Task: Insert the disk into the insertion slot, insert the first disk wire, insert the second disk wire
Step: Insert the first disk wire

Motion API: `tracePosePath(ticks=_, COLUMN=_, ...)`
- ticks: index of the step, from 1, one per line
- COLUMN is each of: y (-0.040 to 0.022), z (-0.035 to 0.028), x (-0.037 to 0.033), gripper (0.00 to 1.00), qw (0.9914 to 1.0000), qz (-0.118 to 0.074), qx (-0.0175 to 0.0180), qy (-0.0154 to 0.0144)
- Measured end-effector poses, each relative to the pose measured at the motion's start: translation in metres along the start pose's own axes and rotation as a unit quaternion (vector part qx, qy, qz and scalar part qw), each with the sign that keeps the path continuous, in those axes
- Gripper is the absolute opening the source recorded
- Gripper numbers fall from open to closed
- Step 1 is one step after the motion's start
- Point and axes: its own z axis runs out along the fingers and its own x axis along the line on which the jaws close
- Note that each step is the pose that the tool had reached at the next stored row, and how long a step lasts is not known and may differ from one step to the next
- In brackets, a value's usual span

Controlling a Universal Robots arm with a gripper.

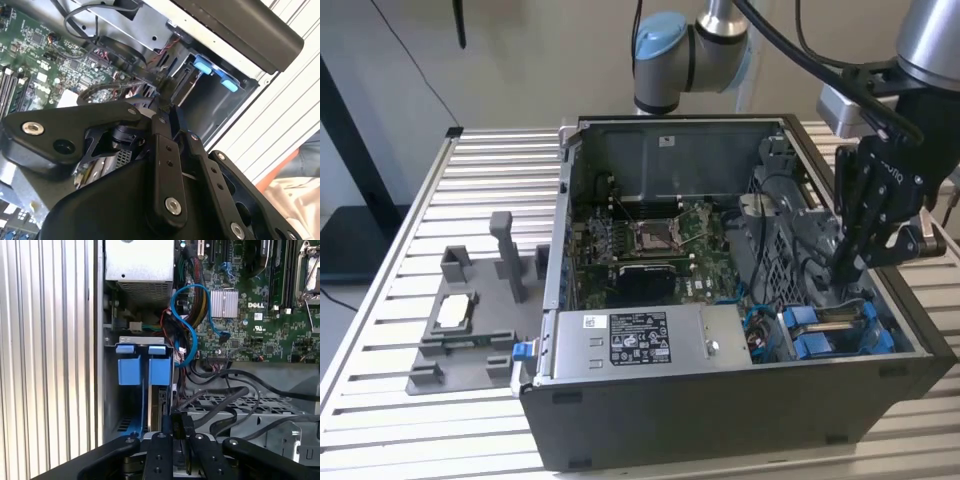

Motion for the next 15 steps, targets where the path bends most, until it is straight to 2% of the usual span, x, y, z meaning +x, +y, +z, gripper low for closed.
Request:
tracePosePath(ticks=5, y=-0.0057, z=0.005, x=0.0021, gripper=0.19, qw=1.0, qz=0.0, qx=0.0, qy=0.0019)
tracePosePath(ticks=9, y=-0.0079, z=0.0078, x=0.0036, gripper=0.19, qw=1.0, qz=0.0, qx=-0.0001, qy=0.0029)
tracePosePath(ticks=13, y=-0.0081, z=0.0084, x=0.0123, gripper=0.19, qw=0.99999, qz=0.0, qx=-0.0009, qy=0.0031)
tracePosePath(ticks=15, y=-0.0081, z=0.0094, x=0.0138, gripper=0.19, qw=1.0, qz=0.0, qx=-0.001, qy=0.0029)
